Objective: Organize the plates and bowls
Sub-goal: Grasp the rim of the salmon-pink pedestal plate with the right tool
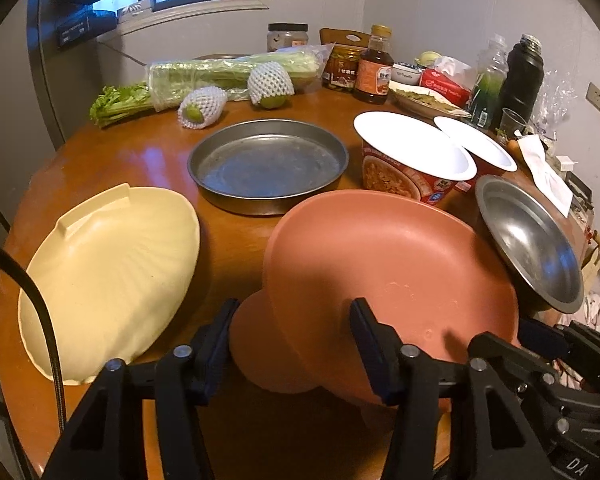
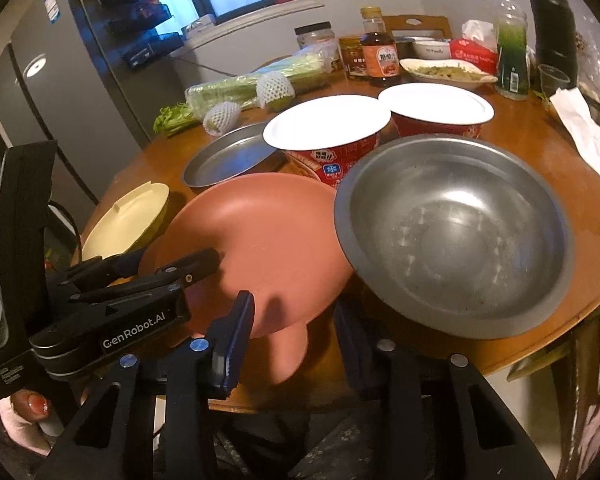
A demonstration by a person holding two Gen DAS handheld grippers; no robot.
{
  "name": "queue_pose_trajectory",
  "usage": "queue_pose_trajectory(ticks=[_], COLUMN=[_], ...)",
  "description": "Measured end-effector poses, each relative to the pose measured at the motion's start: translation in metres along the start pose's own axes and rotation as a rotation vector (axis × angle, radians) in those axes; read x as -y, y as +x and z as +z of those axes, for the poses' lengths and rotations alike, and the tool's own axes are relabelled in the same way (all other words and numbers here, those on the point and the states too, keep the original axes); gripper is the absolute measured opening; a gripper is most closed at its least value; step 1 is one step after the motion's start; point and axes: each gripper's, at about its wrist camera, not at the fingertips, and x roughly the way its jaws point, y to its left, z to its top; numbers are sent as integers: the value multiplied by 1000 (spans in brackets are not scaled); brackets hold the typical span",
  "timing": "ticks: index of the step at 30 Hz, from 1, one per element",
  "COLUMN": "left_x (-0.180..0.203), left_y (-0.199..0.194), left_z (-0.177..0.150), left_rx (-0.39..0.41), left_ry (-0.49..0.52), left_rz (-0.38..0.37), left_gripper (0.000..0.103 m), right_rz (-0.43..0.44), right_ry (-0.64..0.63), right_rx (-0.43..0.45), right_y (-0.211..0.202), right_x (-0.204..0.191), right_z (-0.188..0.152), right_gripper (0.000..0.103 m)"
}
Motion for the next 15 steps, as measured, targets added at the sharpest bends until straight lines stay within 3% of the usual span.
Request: queue_pose_trajectory(ticks=[3,15], left_x=[-3,-13], left_y=[-2,-44], left_z=[-1,-7], left_rx=[-3,50], left_ry=[-10,-43], left_rz=[5,30], left_gripper=[47,47], right_rz=[-1,40], right_ry=[-6,-51], right_rx=[2,23], right_y=[0,-14], right_x=[0,-16], right_z=[1,2], right_gripper=[42,42])
